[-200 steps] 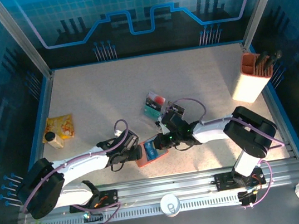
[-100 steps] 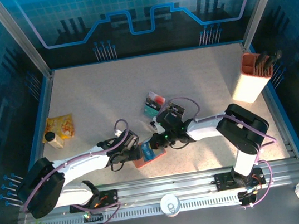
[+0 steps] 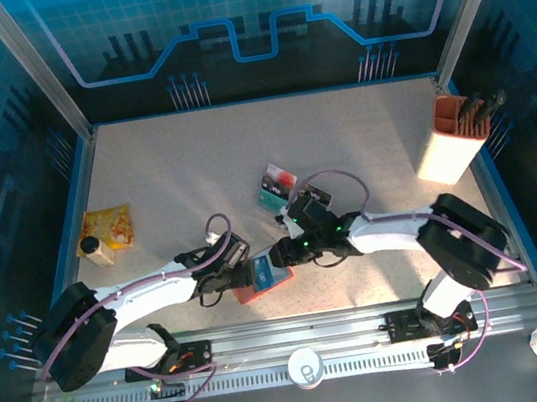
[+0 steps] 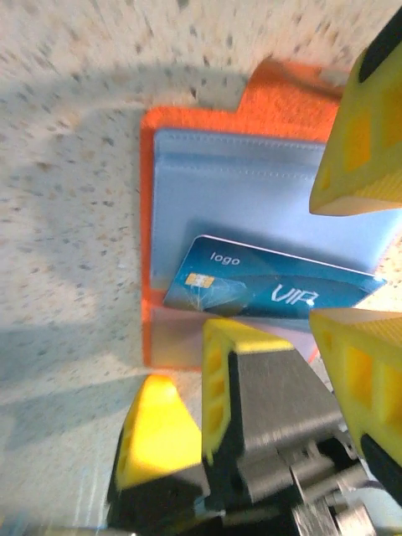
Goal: Put the credit cards into the card holder
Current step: Rotate the card holder at the bottom-center of the table.
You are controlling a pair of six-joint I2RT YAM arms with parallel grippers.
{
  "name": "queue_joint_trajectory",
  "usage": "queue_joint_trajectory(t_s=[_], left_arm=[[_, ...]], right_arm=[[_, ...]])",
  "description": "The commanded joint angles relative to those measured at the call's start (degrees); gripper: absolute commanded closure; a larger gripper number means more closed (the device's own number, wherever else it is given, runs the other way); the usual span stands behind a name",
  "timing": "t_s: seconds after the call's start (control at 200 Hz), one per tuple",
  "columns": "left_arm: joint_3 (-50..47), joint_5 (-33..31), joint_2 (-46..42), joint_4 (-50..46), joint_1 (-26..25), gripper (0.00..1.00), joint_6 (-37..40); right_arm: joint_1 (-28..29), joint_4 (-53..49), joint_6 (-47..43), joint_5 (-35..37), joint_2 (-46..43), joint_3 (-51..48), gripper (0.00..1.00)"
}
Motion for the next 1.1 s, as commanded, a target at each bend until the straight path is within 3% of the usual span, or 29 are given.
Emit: queue_joint_trajectory(t_s=[0.0,0.24,0.655,0.765,0.925,1.095], left_arm=[[-1.2,3.3,2.7,5.8,0.6,0.24,1.2],[-1.0,3.3,2.0,5.4,0.6,0.24,1.2],[-0.4,3.6,1.3,4.9,0.6,0.24,1.7],[0.1,3.6,0.7,4.3,0.6,0.24,1.8],[0.7,4.0,-1.4,3.1,0.6,0.21,1.4],[0.8,4.3,-3.7,2.6,0.7,0.16,-0.1]], right_arm=[[-0.9,-6.3,-3.2,4.5,-5.2,-1.0,0.64],[0.1,-14.6,-8.7,14.7,-5.0,1.3,0.52],[1.6,-13.5,-9.8,19.2,3.4,6.5,0.53],[1.6,-12.7,-9.3,19.0,5.1,7.0,0.63],[1.6,-12.0,-8.1,19.6,4.3,5.2,1.0],[1.6,-10.6,-4.2,22.0,-1.0,-0.3,1.0]])
